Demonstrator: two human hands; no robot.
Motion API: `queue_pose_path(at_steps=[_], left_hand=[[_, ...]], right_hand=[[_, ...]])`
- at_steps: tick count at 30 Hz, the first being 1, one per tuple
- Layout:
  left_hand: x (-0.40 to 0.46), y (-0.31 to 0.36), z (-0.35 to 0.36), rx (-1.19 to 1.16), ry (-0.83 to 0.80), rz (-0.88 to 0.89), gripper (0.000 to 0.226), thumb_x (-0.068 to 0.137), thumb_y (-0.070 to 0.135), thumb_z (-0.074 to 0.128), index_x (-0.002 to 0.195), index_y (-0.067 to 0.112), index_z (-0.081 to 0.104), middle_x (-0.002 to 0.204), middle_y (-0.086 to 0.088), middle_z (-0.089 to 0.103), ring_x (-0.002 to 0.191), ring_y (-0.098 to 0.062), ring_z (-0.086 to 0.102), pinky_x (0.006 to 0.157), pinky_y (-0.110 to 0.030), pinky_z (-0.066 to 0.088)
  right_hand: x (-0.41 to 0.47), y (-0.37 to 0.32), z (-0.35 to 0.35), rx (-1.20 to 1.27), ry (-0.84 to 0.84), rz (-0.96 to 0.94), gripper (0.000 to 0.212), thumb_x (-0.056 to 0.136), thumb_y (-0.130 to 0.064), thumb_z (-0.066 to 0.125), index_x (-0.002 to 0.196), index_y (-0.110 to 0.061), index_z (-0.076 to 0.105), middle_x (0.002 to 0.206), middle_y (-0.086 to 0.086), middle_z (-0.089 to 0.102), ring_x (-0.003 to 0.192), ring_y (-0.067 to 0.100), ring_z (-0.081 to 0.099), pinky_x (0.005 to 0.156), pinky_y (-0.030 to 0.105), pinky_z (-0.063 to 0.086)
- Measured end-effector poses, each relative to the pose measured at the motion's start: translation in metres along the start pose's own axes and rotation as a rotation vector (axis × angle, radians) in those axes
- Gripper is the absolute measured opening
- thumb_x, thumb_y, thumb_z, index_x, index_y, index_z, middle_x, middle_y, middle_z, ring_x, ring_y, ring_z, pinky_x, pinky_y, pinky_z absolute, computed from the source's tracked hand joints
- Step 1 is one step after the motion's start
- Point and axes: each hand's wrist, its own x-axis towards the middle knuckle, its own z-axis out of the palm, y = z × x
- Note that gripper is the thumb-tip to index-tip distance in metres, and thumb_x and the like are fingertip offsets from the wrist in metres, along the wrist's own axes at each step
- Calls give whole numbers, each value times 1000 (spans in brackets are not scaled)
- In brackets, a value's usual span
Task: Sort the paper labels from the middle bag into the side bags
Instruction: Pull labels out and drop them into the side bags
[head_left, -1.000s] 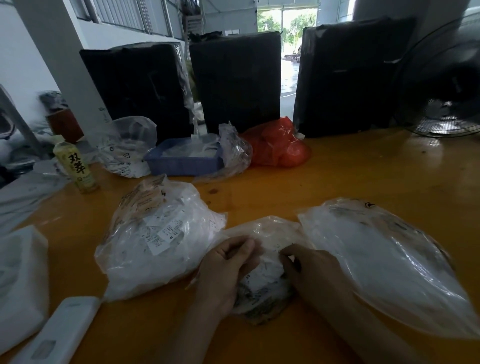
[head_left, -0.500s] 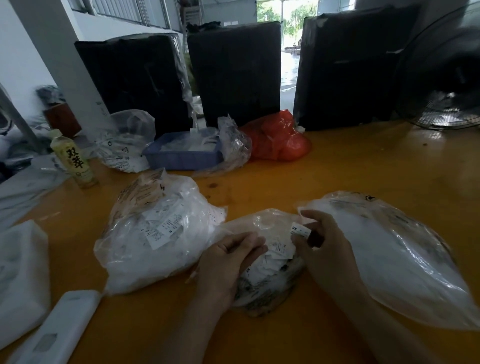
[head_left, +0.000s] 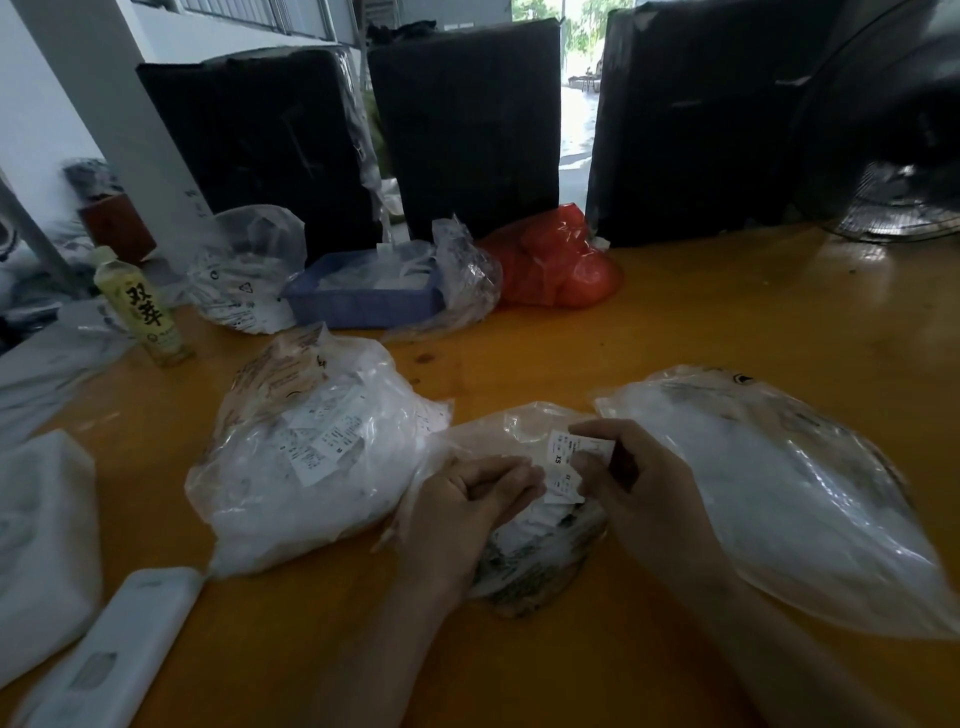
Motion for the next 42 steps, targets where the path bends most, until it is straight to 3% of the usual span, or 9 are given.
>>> queue_pose_path(at_steps=[5,9,14,19,25,32,35,39,42], left_hand=[[-3,1,2,139,9,65,15,88,19,81,103,21,81,104,-4,82,100,-23,79,84,-22,61],[-3,1,1,207,30,96,16,91,15,79,96,30,83,104,6,82,96,-19,80,82,-23,62],[-5,0,-1,349,30,146,13,94,21,77,102,32,79,93,9,82,86,-14,80,70,-21,62],[-7,0,-1,448,15,141,14,88,37,78,101,37,80,94,14,81,78,-13,79,64,-27,64],[-7,3,0,400,61,133,18,92,29,78,91,47,82,90,10,81,72,-16,78,56,-26,62],[-7,6,-1,396,136,112,15,88,40,80,89,54,80,92,14,81,33,-10,50,39,-20,42],[-6,6,-1,394,130,108,13,89,38,80,92,51,81,88,11,81,32,-9,47,37,-20,40],[-7,8,0,368,122,103,11,81,47,80,92,47,82,77,12,79,44,4,59,46,-6,42],[-8,9,0,341,106,103,23,73,55,77,93,46,83,75,12,78,49,6,61,48,-6,43]], right_hand=[[-1,1,0,-47,-70,-30,32,97,-22,66,108,-50,55,86,-22,66,80,-4,66,64,10,48],[0,3,3,-125,-107,-53,29,95,-22,68,115,-39,58,93,-32,56,86,-18,58,67,2,45],[0,8,3,-87,-95,4,45,91,-27,73,121,-47,45,75,-7,60,73,5,61,61,22,51],[0,8,4,-64,-162,41,46,89,-28,75,122,-41,45,78,-13,61,76,-9,61,62,8,46],[1,5,2,-40,-40,69,24,90,-33,73,107,-43,59,92,-26,66,89,-13,62,70,5,49],[-3,1,7,-31,-81,49,17,88,-29,75,96,-41,65,91,-24,67,93,-12,61,76,4,47],[-3,-2,8,-18,-77,54,14,89,-30,74,92,-41,65,87,-23,68,89,-10,62,74,7,49],[-5,-9,8,-41,-155,0,6,86,-51,63,90,-53,59,93,-27,64,90,-5,62,73,11,52],[-6,-10,9,-36,-184,-19,18,88,-39,69,93,-54,59,98,-38,62,92,-8,62,74,8,51]])
